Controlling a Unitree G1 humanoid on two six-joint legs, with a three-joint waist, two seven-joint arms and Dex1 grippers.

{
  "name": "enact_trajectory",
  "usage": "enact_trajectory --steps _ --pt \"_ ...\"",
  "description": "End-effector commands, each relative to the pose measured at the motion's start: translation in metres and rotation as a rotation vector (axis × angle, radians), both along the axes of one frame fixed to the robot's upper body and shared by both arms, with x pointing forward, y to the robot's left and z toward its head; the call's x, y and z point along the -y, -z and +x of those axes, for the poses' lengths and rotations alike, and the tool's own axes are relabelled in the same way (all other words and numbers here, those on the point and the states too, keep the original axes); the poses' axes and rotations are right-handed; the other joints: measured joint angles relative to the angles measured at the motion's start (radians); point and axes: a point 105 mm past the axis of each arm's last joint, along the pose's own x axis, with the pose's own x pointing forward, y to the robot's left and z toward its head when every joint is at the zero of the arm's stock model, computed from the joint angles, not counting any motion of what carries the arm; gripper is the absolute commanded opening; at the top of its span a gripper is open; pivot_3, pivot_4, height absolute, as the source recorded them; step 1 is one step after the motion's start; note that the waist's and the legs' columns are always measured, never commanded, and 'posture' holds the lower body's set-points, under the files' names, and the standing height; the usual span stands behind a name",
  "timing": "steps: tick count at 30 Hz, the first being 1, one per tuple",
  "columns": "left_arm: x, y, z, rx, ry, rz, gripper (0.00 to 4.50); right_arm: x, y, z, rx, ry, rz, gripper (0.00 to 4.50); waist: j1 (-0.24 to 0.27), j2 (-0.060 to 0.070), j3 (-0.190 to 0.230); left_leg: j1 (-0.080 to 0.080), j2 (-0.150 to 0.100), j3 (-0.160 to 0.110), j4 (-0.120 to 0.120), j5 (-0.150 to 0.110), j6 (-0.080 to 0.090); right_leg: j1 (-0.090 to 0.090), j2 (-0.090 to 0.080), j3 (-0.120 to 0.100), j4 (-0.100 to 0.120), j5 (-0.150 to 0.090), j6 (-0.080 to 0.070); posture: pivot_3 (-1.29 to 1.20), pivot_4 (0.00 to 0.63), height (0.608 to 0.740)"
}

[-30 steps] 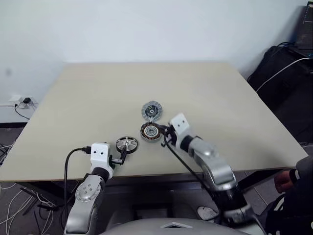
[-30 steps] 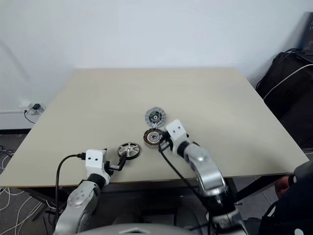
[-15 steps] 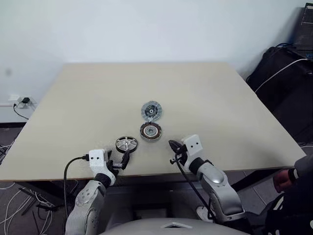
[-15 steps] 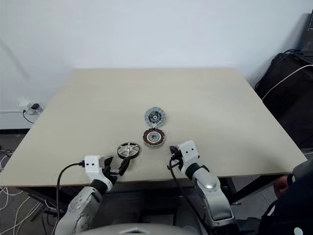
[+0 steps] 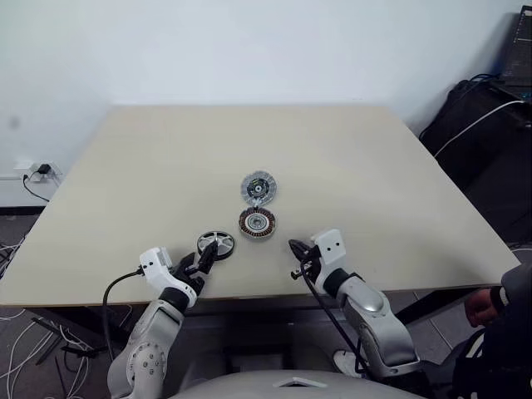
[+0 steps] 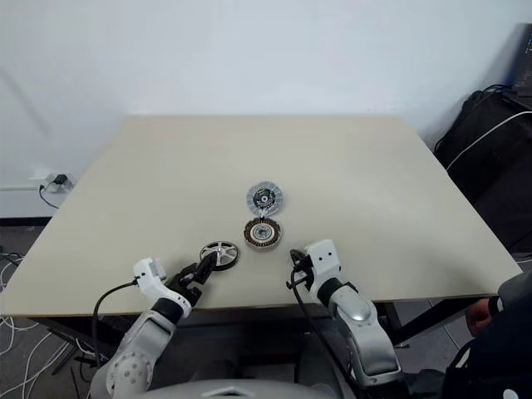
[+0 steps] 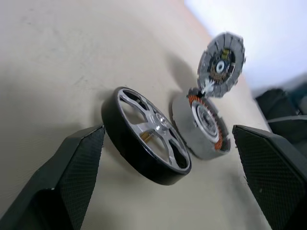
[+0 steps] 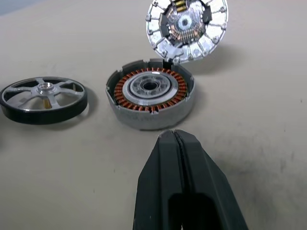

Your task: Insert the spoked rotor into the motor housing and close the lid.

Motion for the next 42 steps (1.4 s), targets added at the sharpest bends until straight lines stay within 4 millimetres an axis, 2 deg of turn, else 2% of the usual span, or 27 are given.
enact_trajectory --steps 1,6,10,24,40,42 --pt "0.001 -0.018 0.005 0.055 -0.002 -0.072 4.50 0.003 -0.018 0.003 0.066 0.001 0.018 0.03 0.000 0.000 0.000 0.000 0.000 0.000 0.000 0.000 0.000 0.000 0.000 0.000 0.000 0.000 0.000 0.00 0.000 0.740" --pt "0.008 -0.016 0.002 0.009 0.019 -0.234 4.50 0.004 -0.017 0.002 0.060 -0.007 0.021 0.03 0.000 -0.001 0.000 0.000 0.000 0.000 0.001 0.000 0.000 0.001 0.000 0.000 0.000 0.000 0.001 0.00 0.000 0.740" --pt "0.008 -0.014 0.003 -0.010 0.011 -0.288 4.50 0.004 -0.016 0.001 0.055 -0.006 0.021 0.03 0.000 -0.001 0.000 0.000 -0.002 0.000 0.001 0.000 0.000 0.001 0.000 0.000 0.000 0.000 0.001 0.00 0.000 0.740" --pt "0.001 -0.003 0.005 -0.076 -0.034 -0.319 4.50 0.007 -0.015 0.001 0.041 0.008 0.012 0.03 0.002 -0.001 0.000 0.001 -0.006 0.000 0.001 0.000 -0.001 0.002 0.000 0.000 0.000 0.000 0.000 0.00 0.000 0.740" --pt "0.019 0.004 0.015 -0.129 -0.008 -0.402 4.50 0.008 -0.015 0.001 0.035 0.011 0.005 0.03 0.003 -0.002 -0.001 0.001 -0.007 -0.001 0.001 0.001 -0.001 0.002 0.000 0.000 0.000 0.000 0.000 0.00 0.000 0.740" --pt "0.019 0.008 0.018 -0.141 -0.021 -0.417 4.13 0.008 -0.015 0.001 0.035 0.011 0.004 0.00 0.003 -0.001 -0.001 0.001 -0.007 -0.001 0.001 0.001 -0.001 0.002 0.000 0.000 0.000 0.000 0.000 0.00 0.000 0.740"
